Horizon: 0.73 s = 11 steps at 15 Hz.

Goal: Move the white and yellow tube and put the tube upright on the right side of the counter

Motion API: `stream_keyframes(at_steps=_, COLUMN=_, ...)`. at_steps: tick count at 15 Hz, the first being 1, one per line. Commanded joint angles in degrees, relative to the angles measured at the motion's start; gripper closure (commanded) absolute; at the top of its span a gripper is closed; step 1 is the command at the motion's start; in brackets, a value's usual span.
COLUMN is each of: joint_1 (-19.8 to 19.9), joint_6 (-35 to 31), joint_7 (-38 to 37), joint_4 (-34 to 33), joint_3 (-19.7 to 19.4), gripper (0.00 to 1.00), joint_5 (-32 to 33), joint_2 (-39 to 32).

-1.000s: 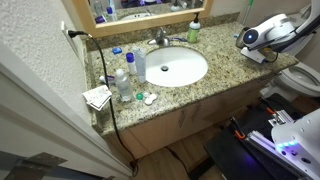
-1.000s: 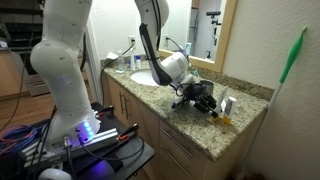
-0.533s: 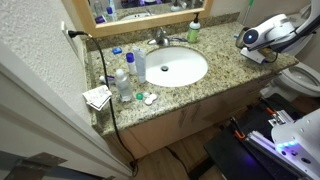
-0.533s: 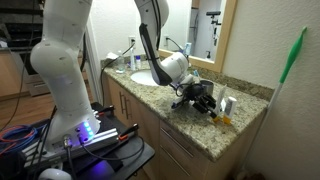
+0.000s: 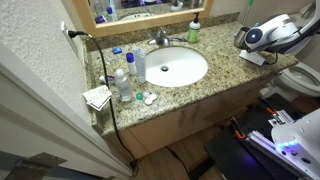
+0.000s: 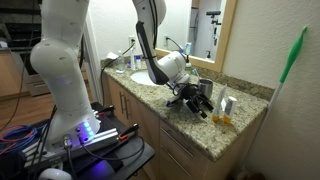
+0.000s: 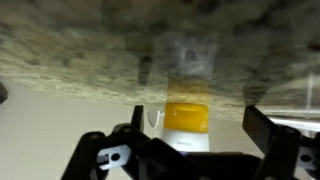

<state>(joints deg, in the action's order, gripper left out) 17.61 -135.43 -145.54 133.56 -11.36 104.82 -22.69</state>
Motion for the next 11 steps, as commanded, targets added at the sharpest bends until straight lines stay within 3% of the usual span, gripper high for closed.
stream_keyframes(at_steps=1, joint_1=1.3, joint_6=-2.6, joint_7=4.5, joint_4=3.4, joint_3=0.3, gripper=0.00, joint_5=0.5, joint_2=2.7)
stream_keyframes(at_steps=9, joint_1=3.3, joint_6=-15.8, joint_7=20.3, joint_4=11.5, joint_3=-1.9, gripper=0.00, joint_5=0.9, joint_2=12.6)
stream_keyframes(at_steps=10, joint_1=2.1, joint_6=-12.0, joint_7=16.1, joint_4=7.4, joint_3=-1.3, gripper=0.00, joint_5=-0.2, joint_2=8.8)
stream_keyframes(at_steps=11, joint_1=2.1, joint_6=-12.5, joint_7=16.7, joint_4=8.1, joint_3=-1.5, gripper=0.00, joint_5=-0.3, joint_2=9.7)
